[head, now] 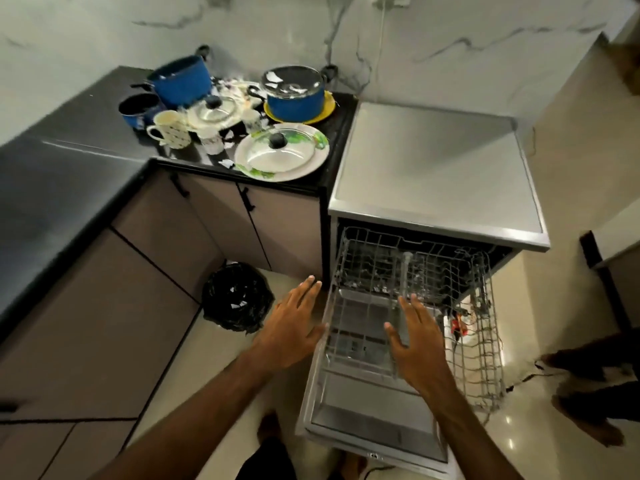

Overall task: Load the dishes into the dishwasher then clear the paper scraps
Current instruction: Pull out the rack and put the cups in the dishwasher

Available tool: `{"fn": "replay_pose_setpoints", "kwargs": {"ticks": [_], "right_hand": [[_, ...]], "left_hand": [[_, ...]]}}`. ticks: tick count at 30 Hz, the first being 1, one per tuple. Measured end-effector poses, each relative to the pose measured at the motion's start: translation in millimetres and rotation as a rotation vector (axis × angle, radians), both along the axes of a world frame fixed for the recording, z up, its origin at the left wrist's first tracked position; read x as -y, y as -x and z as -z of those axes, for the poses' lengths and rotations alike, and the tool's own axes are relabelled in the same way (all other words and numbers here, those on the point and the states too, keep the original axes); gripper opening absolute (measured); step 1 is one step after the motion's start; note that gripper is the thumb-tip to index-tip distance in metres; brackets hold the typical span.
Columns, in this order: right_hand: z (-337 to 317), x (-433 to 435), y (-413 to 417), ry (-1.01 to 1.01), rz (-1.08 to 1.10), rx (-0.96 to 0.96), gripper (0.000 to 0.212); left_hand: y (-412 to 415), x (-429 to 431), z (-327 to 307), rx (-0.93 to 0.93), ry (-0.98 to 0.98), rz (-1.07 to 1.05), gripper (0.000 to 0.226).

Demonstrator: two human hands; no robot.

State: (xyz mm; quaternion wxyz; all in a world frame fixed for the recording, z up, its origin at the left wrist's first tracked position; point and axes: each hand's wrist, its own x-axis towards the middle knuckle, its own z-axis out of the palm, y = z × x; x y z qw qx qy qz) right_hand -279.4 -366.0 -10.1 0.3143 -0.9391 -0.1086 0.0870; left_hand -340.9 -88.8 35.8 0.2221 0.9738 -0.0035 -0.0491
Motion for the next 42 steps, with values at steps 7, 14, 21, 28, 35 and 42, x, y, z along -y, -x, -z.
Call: {"fn": "replay_pose_setpoints", "kwargs": {"ticks": [7,14,21,28,35,42], "right_hand": [[-24,-67,-21,-0.081,-0.047,-0.013,0.066],[-58,-158,-23,-0.123,-0.012,0.023,0.062],[-73,-247,-20,-0.186,0.091,0.032,0.059],[-77,-293,-15,-0.207,0.196,-0.003,0.059],[-84,-304,-48,-0.19,0.183,-0.009,0.058],[-85,-323,-125,-0.249,0.211,-0.016,0.057]], "left_hand": [[10,-73,-17,0.044,0.118,-0.165,0.084],[8,-168,-29,0.074,0.208,-0.215,0.084],[-3,-257,-36,0.059,0.194,-0.172,0.083],[-26,-298,-47,0.047,0.248,-0.1,0.082],[-70,-311,-42,-0.002,0.295,-0.075,0.081],[-140,-328,-39,-0.034,0.284,-0.075,0.081]]}}
